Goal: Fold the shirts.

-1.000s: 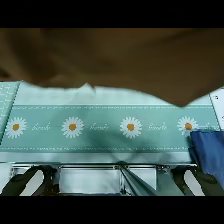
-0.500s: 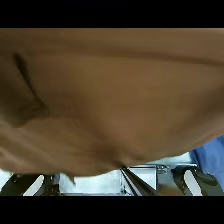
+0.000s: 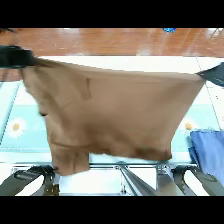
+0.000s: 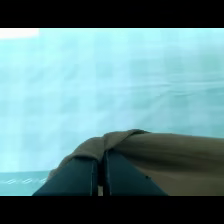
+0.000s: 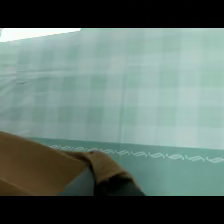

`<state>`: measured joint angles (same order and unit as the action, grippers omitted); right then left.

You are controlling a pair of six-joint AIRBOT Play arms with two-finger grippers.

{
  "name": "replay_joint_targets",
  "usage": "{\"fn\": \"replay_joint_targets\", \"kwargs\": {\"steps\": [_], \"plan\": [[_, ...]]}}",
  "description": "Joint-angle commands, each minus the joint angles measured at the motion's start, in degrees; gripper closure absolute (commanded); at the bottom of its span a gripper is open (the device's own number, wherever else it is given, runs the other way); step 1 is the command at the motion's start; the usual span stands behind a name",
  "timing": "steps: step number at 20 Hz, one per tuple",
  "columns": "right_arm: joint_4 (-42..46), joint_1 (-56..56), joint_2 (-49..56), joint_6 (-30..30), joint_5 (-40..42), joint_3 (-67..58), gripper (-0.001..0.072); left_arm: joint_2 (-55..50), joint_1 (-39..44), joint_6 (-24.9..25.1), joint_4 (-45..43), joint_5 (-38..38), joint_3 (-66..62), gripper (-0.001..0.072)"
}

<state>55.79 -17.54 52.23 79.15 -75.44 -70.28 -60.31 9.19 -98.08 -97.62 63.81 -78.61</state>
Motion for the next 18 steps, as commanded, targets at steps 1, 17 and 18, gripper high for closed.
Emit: {"fn": "replay_joint_targets", "kwargs": {"steps": [1, 17, 18], "plan": [[-5.75, 0.02, 13.94, -5.07, 12.24, 2.69, 0.0687, -14.01, -1.03, -7.89, 2.64, -19.89, 3.5, 0.0683], [-3.87, -0.98, 48.48, -4.0, -2.14, -21.86, 0.0687, -49.18, -12.04, 10.21, 35.91, 7.34, -29.62, 0.0683], [-1.42, -0.96, 48.37, -3.98, -5.16, -21.84, 0.0687, -49.16, -12.85, 12.79, 35.89, 12.81, -30.05, 0.0683]]}}
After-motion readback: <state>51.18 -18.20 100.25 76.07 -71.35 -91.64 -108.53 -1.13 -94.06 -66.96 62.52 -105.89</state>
